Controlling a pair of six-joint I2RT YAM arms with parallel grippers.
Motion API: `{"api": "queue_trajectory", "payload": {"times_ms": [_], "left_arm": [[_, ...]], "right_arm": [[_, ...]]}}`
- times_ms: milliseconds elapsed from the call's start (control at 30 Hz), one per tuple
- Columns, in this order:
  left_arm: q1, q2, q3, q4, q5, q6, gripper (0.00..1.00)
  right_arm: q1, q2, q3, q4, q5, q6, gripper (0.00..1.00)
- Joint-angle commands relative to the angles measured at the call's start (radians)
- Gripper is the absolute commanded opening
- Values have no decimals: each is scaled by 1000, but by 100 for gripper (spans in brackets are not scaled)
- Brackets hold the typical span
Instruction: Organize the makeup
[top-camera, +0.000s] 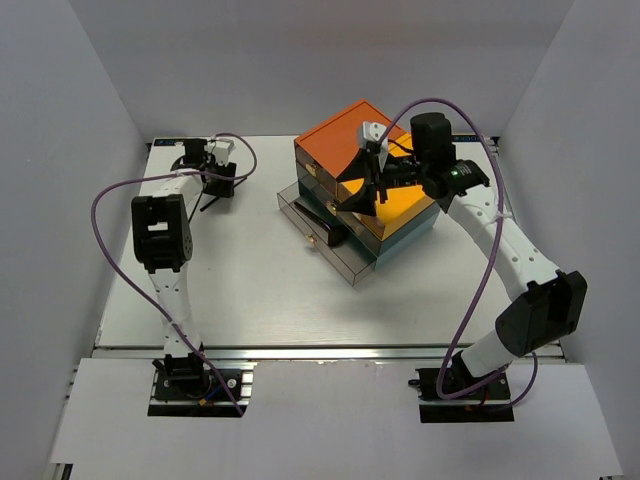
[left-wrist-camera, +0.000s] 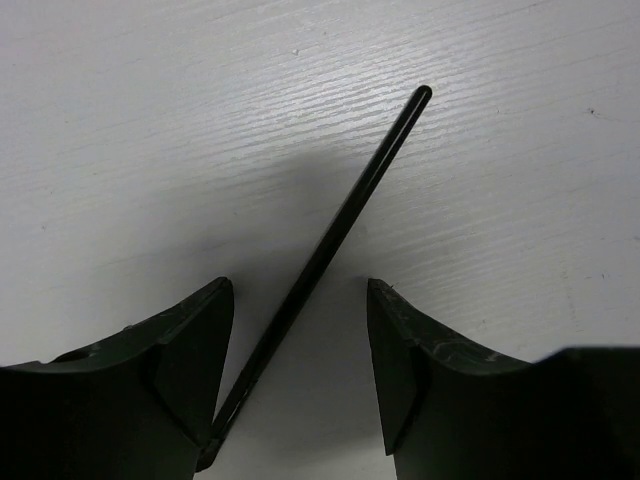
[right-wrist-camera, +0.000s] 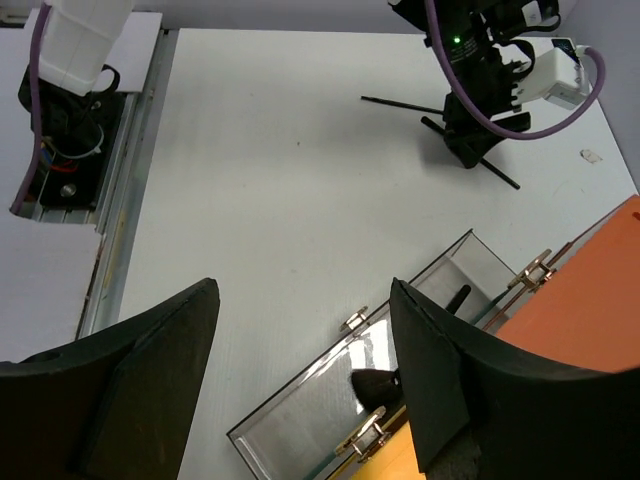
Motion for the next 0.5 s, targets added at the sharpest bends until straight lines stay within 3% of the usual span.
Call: {"api": "queue_trajectory", "payload": {"times_ms": [0, 133, 167, 267, 367, 467], "left_arm": [[8, -26, -20, -15, 4, 29, 66], [12, -24, -35, -23, 14, 34, 59], [12, -30, -46, -27, 23, 35, 51], [11, -47, -107, -44, 30, 37, 42], [3, -50, -150, -156, 19, 70, 27], [-8, -59, -216, -210, 8, 90, 23]], "right_arm": [[-24, 6, 39, 74, -42, 75, 74], [-37, -16, 13, 106, -42, 95, 74], [-41, -19, 6, 108, -43, 95, 74], [-58, -33, -7, 121, -42, 104, 74], [-75, -47, -23, 146, -49, 124, 74], [-92, -60, -38, 166, -57, 146, 74]]}}
